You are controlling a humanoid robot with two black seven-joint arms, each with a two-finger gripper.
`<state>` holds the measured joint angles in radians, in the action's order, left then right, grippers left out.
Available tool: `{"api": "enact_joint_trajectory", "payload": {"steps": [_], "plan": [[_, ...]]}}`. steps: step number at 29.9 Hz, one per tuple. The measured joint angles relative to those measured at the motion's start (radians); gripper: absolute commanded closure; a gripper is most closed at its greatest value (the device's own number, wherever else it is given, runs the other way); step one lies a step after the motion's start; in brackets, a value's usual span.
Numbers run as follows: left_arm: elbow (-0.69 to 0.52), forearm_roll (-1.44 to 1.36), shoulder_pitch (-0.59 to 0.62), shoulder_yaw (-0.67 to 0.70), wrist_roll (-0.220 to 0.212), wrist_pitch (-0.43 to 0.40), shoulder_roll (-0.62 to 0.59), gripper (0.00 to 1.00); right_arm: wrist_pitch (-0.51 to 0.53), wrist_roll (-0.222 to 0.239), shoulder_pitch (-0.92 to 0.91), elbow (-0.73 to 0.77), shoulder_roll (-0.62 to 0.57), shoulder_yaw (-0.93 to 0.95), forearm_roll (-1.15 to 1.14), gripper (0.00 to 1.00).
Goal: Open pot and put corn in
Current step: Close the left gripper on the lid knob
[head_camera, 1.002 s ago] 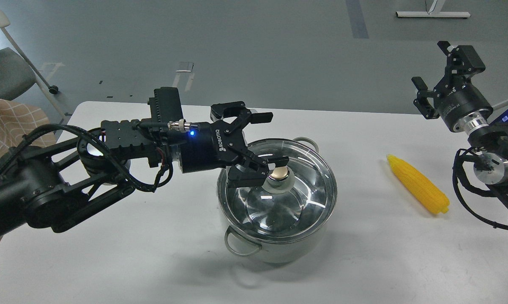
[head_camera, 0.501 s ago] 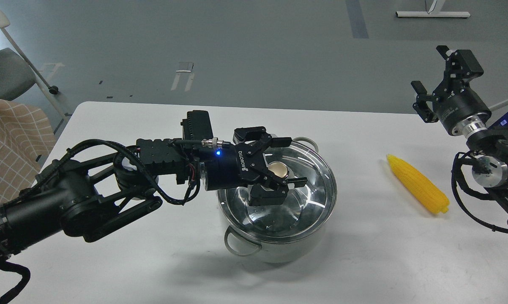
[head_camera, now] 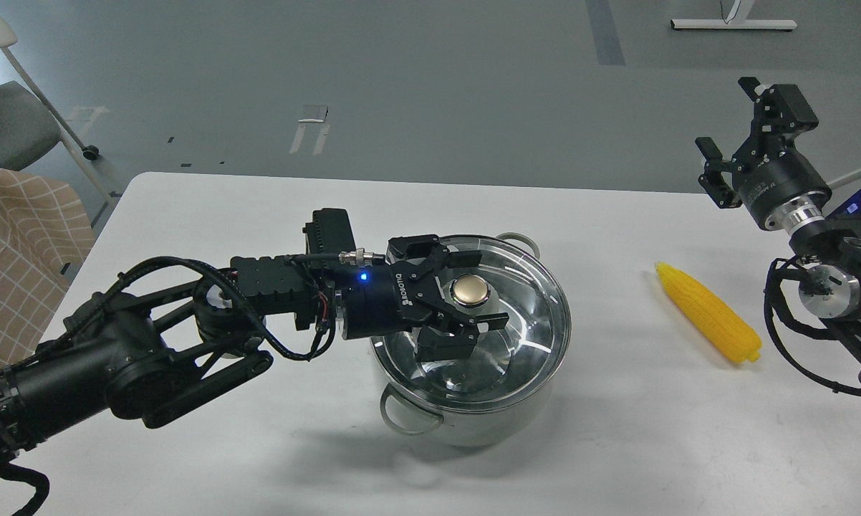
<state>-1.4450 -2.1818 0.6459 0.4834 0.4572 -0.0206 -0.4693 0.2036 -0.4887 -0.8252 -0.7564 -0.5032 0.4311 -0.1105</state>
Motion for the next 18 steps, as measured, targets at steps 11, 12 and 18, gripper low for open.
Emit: {"api": "enact_joint_trajectory", "payload": {"steps": [11,12,18], "plan": [[0.0,0.0,-0.029,0.003,0.0,0.048,-0.014,0.21,0.001,0.0,0.0,0.0,-0.001,0.0,0.0,0.0],[0.0,0.0,-0.029,0.003,0.0,0.049,-0.013,0.21,0.001,0.0,0.0,0.0,-0.001,0.0,0.0,0.0],[0.0,0.0,-0.041,0.006,-0.001,0.051,-0.012,0.24,0.001,0.0,0.0,0.0,-0.001,0.0,0.0,0.0]]}}
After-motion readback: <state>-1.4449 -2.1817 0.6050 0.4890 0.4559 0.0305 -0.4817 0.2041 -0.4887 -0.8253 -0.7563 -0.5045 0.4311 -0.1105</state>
